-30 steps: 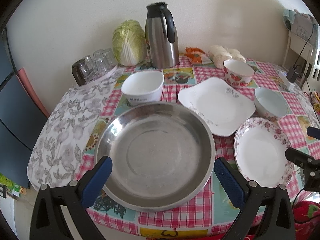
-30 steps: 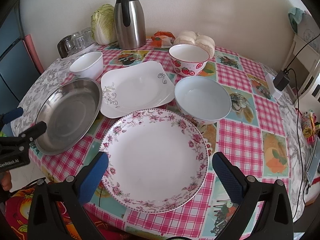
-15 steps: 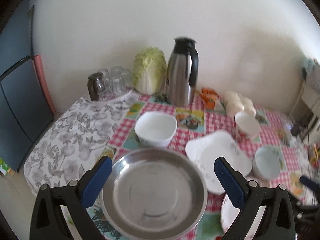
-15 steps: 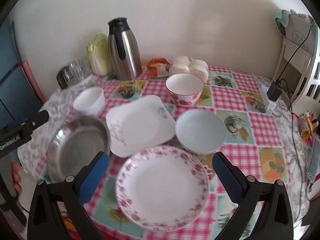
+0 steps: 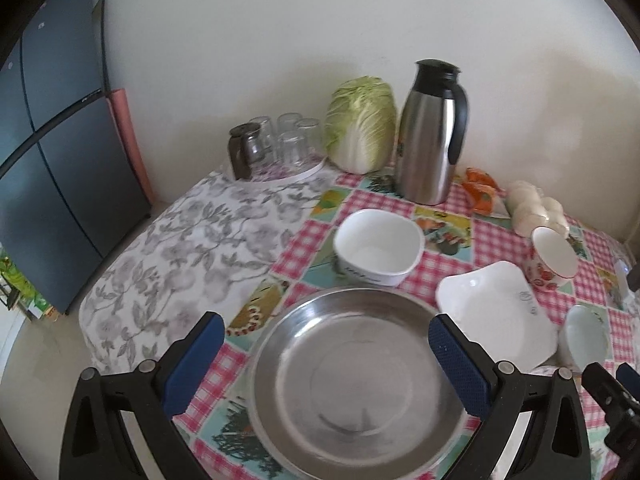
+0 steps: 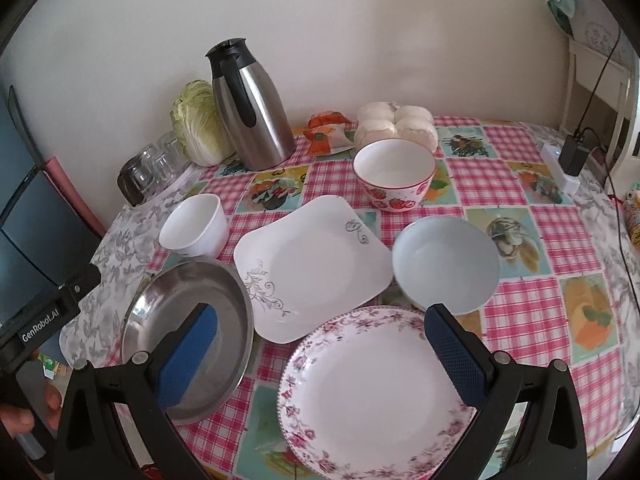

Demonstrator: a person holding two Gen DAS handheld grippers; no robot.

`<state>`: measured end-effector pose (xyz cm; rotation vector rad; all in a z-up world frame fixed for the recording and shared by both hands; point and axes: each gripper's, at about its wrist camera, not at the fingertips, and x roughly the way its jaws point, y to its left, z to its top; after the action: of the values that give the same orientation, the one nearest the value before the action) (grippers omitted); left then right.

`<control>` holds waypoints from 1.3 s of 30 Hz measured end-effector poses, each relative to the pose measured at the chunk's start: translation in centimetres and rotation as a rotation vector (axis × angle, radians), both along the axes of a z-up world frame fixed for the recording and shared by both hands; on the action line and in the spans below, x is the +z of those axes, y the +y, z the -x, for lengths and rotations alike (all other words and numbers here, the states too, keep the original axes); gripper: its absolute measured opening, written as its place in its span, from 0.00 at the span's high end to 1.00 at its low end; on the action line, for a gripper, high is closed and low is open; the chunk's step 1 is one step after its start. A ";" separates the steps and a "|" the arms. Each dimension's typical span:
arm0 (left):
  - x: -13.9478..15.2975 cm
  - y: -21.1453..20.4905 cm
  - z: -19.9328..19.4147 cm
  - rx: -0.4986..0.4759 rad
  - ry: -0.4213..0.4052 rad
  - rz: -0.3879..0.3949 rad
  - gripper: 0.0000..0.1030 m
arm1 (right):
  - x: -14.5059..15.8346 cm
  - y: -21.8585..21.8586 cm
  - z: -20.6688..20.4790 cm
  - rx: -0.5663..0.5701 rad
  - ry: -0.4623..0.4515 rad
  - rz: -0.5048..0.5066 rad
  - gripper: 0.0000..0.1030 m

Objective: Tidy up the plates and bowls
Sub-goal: 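Move both grippers to the steel basin rim and close on it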

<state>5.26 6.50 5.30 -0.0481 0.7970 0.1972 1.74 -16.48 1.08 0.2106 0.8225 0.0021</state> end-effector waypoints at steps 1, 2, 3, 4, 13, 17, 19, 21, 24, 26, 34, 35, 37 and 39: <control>-0.2 0.5 0.0 0.008 0.001 0.008 0.00 | -0.2 0.2 -0.3 0.007 0.007 -0.005 0.00; -0.5 1.4 0.1 0.024 0.002 0.021 0.00 | -0.5 0.5 -0.5 0.017 0.016 -0.012 0.00; -0.7 2.1 0.2 0.034 0.004 0.032 0.00 | -0.7 0.8 -0.8 0.026 0.025 -0.019 0.00; -0.8 2.6 0.2 0.042 0.006 0.040 0.00 | -1.0 1.2 -1.2 0.039 0.035 -0.025 0.00; -4.7 7.5 -0.2 0.088 0.082 0.186 0.01 | -3.6 4.4 -2.9 0.108 0.097 -0.058 0.09; -6.3 8.8 -0.5 0.096 0.116 0.248 0.08 | -5.1 5.2 -3.3 0.131 0.150 -0.099 0.31; -7.3 9.2 -0.8 0.097 0.144 0.268 0.10 | -5.8 5.7 -3.5 0.144 0.175 -0.106 0.37; -8.1 9.4 -1.1 0.093 0.169 0.279 0.12 | -6.3 6.2 -3.7 0.157 0.194 -0.107 0.40; -9.4 9.6 -1.5 0.086 0.211 0.302 0.18 | -7.1 6.9 -3.9 0.174 0.218 -0.109 0.51; -10.2 9.7 -1.8 0.081 0.231 0.319 0.20 | -7.6 7.2 -4.1 0.182 0.235 -0.112 0.60; -12.0 10.0 -2.5 0.069 0.294 0.370 0.44 | -9.3 7.7 -4.8 0.184 0.289 -0.109 0.82; -12.1 10.0 -2.6 0.068 0.298 0.372 0.48 | -9.5 7.7 -4.8 0.182 0.292 -0.111 0.84; -12.4 9.9 -2.7 0.067 0.307 0.370 0.52 | -9.7 7.7 -5.0 0.179 0.298 -0.109 0.87; -12.6 9.7 -2.8 0.066 0.316 0.362 0.53 | -9.9 7.7 -5.2 0.177 0.302 -0.105 0.88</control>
<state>8.10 16.25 -7.31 -0.3929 1.1400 0.1220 6.91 -8.81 -8.80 0.2396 1.1420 0.1841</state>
